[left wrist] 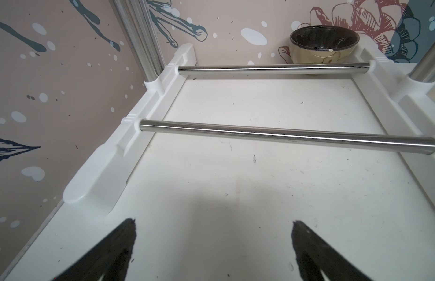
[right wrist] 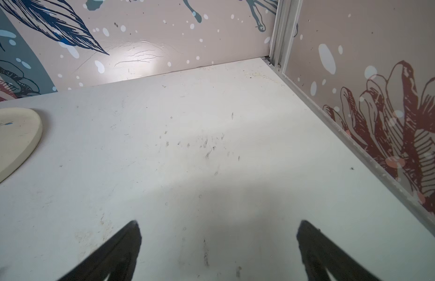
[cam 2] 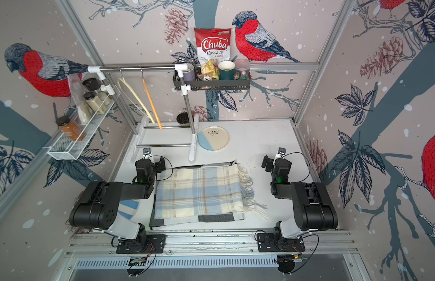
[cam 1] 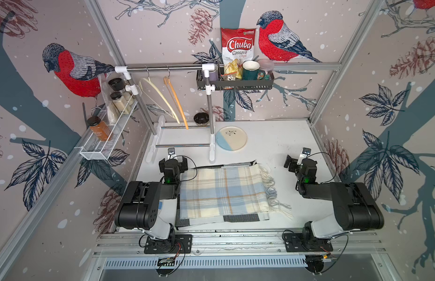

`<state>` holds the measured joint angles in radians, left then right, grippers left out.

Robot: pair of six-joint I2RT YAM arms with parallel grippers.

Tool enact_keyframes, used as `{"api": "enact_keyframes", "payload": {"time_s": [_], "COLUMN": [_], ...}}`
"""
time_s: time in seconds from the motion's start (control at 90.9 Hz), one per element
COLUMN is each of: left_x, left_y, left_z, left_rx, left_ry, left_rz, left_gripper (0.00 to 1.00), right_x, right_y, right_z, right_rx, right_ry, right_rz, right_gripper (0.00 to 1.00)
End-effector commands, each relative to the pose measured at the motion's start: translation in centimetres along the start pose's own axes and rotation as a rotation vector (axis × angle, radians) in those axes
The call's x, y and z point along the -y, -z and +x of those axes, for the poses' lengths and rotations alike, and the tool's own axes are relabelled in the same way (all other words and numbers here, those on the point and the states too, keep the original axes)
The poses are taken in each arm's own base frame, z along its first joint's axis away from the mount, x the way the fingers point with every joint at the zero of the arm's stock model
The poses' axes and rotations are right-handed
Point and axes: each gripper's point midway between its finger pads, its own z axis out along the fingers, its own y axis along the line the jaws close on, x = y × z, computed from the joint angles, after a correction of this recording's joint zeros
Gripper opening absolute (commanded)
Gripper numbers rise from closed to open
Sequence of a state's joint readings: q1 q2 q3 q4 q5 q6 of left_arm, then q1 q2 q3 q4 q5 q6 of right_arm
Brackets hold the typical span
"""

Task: Hang the scarf on the hanger
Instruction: Pick up the hanger from the clothesline.

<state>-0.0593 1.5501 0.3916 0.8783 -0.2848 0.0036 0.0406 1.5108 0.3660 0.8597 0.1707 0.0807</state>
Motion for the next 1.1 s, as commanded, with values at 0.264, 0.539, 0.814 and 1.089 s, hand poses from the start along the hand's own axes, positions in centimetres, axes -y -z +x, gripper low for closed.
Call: {"api": "enact_keyframes", "payload": {"time_s": [0.264, 0.539, 0.814, 1.089], "left_x": [0.1, 0.2, -3.6, 1.4], "left_y": [0.0, -0.1, 9.0, 15.8], "left_z": [-0.4, -0.3, -6.3, -10.5], "left_rx": [0.012, 0.009, 0.155, 0.077], "left_ry": [0.003, 0.000, 0.146, 0.488], "left_rz": [0.007, 0.011, -0.328, 0.234], "left_gripper": [0.98, 0.98, 0.98, 0.83], "right_x": [-0.1, 0.0, 0.2, 2.8], "right_y": [0.0, 0.0, -0.1, 2.3], "right_z": [-0.6, -0.7, -0.6, -6.2], "right_rx": [0.020, 0.020, 0.015, 0.015], "right_ry": [-0.005, -0.014, -0.034, -0.142], "right_rz": [-0.002, -0.011, -0.031, 0.168], "right_gripper": [1.00, 1.00, 1.00, 1.00]}}
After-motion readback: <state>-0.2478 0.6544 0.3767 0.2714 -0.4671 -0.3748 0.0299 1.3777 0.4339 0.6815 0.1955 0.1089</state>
